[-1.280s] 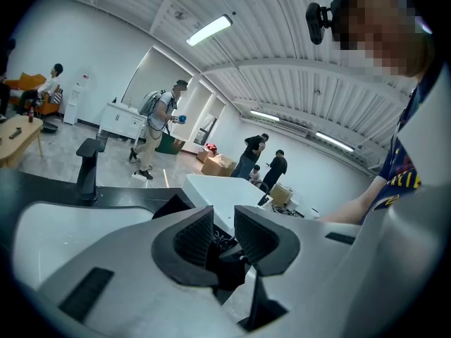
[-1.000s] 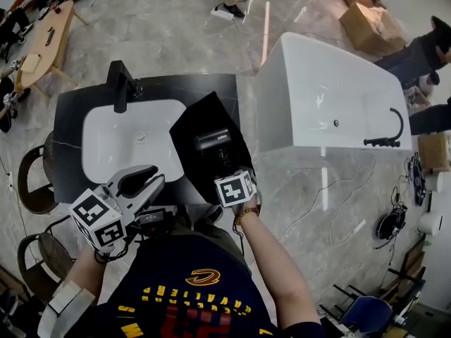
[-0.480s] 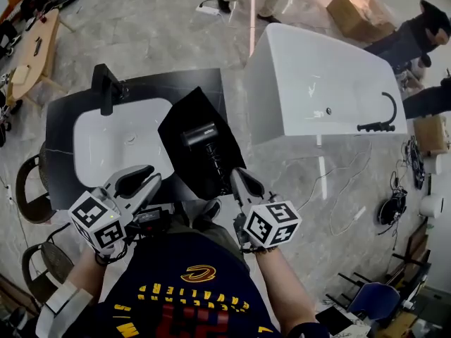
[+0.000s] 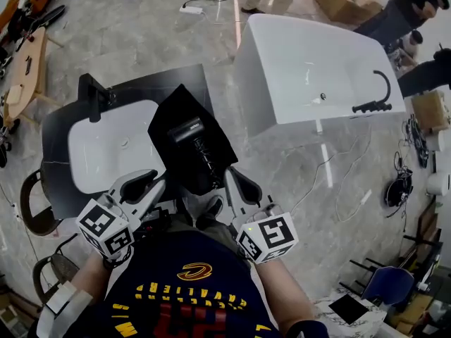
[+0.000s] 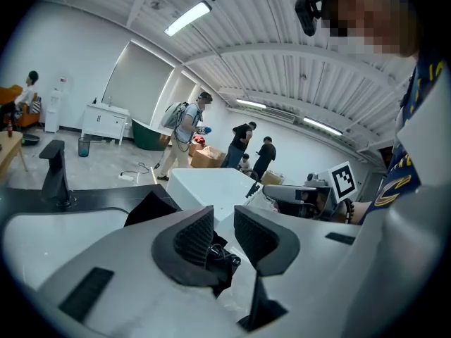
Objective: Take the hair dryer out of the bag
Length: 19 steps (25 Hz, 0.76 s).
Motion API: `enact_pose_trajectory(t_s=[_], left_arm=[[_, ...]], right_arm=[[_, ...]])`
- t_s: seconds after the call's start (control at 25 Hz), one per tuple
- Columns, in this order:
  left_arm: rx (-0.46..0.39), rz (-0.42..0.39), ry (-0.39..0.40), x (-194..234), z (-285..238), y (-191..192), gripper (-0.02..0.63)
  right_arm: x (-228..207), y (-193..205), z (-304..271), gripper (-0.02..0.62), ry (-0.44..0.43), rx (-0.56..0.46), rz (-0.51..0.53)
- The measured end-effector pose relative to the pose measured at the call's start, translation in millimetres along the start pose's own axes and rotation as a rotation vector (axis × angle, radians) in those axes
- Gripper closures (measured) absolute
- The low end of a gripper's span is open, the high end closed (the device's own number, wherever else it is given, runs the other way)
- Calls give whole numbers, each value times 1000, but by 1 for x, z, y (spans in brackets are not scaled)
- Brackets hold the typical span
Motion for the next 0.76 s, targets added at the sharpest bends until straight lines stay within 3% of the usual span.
enact_pose_trajectory(t_s=[0.76], left_arm=[[-12, 1, -4, -4, -2, 0, 515]], right_arm=[[4, -3, -1, 584, -26, 20, 34]])
Point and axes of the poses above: the fingertips, and each gripper's own axes: z backward along the fingers, x to its left, y out of its underside, the point moved 2 cm from there along z, backward along the fingers, and after that the axes turned 8 degrees about -z, right-handed, at the moved point
